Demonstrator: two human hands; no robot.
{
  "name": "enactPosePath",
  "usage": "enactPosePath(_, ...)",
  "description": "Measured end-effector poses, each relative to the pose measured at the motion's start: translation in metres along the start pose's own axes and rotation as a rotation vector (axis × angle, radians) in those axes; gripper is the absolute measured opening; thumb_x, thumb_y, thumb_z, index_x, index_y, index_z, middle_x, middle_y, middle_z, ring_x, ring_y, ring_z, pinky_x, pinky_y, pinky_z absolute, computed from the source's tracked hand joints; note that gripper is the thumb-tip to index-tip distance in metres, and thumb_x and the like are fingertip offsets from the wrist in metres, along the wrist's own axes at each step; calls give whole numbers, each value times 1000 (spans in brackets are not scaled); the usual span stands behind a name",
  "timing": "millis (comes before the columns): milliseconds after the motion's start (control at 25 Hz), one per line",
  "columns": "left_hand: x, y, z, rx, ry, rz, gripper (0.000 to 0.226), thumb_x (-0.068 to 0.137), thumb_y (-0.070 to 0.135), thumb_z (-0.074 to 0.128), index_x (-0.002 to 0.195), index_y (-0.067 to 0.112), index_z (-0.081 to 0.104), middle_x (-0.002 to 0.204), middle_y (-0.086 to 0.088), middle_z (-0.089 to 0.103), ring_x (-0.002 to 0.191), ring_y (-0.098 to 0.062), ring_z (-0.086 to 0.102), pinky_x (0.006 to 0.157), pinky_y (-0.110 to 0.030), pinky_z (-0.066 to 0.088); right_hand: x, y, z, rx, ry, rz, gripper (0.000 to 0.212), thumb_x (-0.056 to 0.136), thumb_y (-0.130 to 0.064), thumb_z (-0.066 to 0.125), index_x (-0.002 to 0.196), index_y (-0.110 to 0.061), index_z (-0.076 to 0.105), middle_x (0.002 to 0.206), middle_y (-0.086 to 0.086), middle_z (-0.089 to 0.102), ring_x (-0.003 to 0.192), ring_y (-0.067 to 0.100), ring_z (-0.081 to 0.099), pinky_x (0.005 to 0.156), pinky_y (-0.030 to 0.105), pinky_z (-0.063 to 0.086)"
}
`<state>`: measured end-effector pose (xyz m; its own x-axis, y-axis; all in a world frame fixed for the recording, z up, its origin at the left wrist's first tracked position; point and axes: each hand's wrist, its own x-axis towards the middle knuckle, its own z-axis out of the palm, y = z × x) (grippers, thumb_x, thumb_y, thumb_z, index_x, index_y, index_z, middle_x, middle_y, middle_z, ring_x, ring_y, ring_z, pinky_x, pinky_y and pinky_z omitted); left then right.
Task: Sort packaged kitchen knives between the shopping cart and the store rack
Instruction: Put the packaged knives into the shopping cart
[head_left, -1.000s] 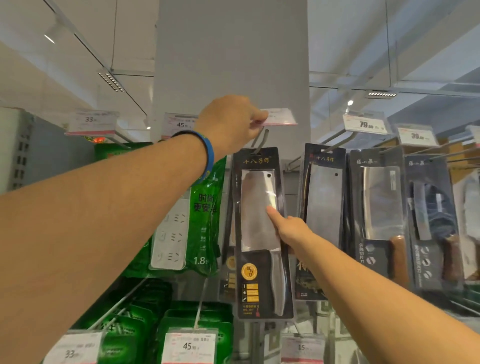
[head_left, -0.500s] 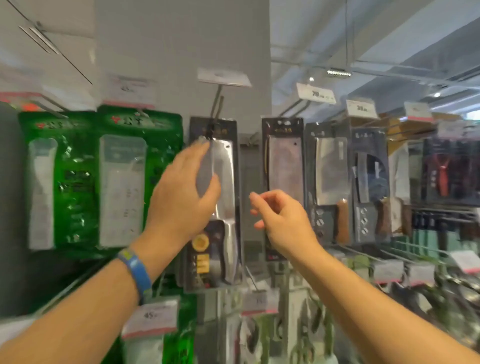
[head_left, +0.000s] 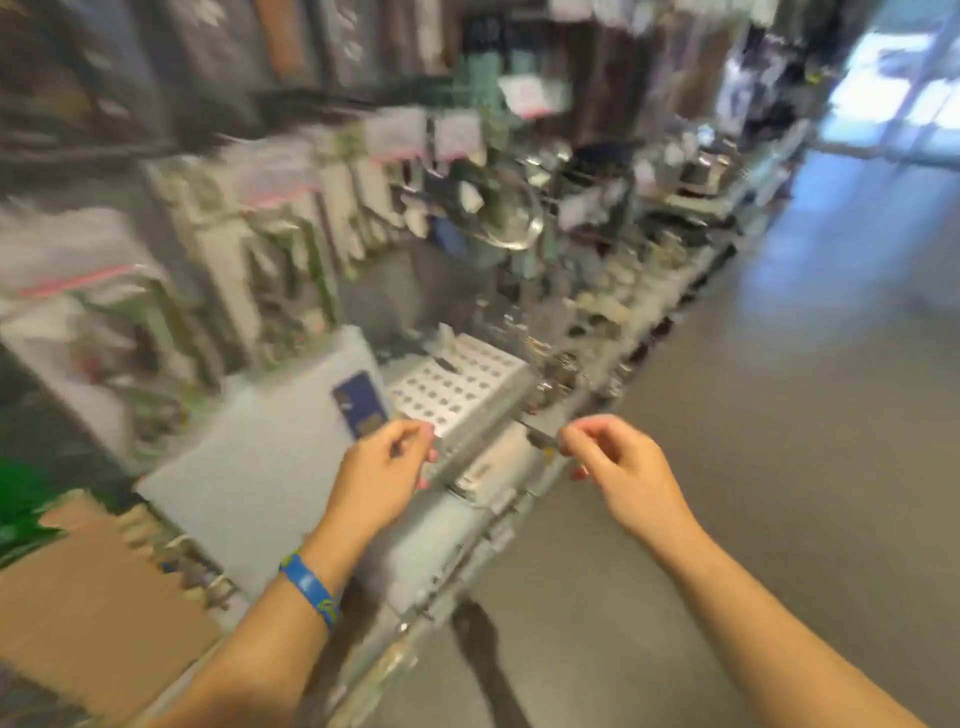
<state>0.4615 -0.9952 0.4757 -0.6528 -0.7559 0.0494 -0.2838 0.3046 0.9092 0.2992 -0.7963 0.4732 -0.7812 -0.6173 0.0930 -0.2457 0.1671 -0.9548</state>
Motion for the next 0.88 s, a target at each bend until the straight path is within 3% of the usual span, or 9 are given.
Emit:
enactPosePath(160, -49, -19, 150, -82, -303, -157, 19, 101, 12, 52, 101, 8, 70, 82, -10, 72, 50, -5, 60, 47, -11, 43, -105, 103, -114, 61, 248, 387, 12, 102, -15, 62, 91, -14, 68, 85, 7, 73, 65, 11, 67, 57, 12, 47)
enactPosePath(280, -84, -4, 240, -43, -514, -159, 20, 102, 8, 49, 106, 2, 68, 83, -11, 68, 53, -9, 57, 42, -8, 37, -176, 146, -184, 121, 438, 555, 12, 103, -15, 59, 98, -8, 67, 89, 10, 72, 55, 3, 65, 52, 10, 45)
enactPosePath(400, -123, 15, 321, 50, -716, -118, 21, 102, 7, 47, 105, 1, 67, 89, -16, 69, 57, -13, 58, 41, -8, 36, -255, 184, -238, 165, 629, 654, 16, 104, -22, 60, 106, -9, 68, 90, 3, 74, 59, 2, 66, 54, 11, 46)
enactPosePath(520, -173, 31, 385, 160, -934, -59, 22, 103, 9, 47, 103, 2, 68, 89, -14, 70, 58, -18, 57, 42, -10, 37, -335, 218, -266, 214, 819, 778, 16, 103, -35, 59, 104, -23, 70, 87, -8, 77, 68, 5, 71, 61, 18, 49)
enactPosePath(640, -217, 42, 433, 243, -1152, -38, 22, 103, 8, 46, 104, 0, 67, 88, -14, 68, 56, -17, 55, 42, -10, 37, -391, 239, -276, 271, 957, 858, 14, 103, -33, 60, 102, -24, 71, 85, -8, 77, 67, 6, 72, 59, 19, 50)
enactPosePath(760, -244, 50, 473, 346, -1284, -22, 23, 104, 14, 46, 103, 8, 68, 89, -7, 70, 54, -13, 58, 44, -15, 36, -424, 249, -281, 326, 1067, 873, 15, 103, -32, 60, 100, -23, 72, 86, -5, 78, 67, 10, 72, 66, 28, 53)
enactPosePath(880, -250, 54, 508, 432, -1352, -3, 24, 104, 19, 46, 101, 15, 69, 89, -2, 73, 56, -9, 61, 47, -19, 38, -436, 257, -289, 361, 1158, 910, 16, 103, -33, 59, 99, -24, 71, 86, -7, 78, 66, 11, 72, 63, 24, 50)
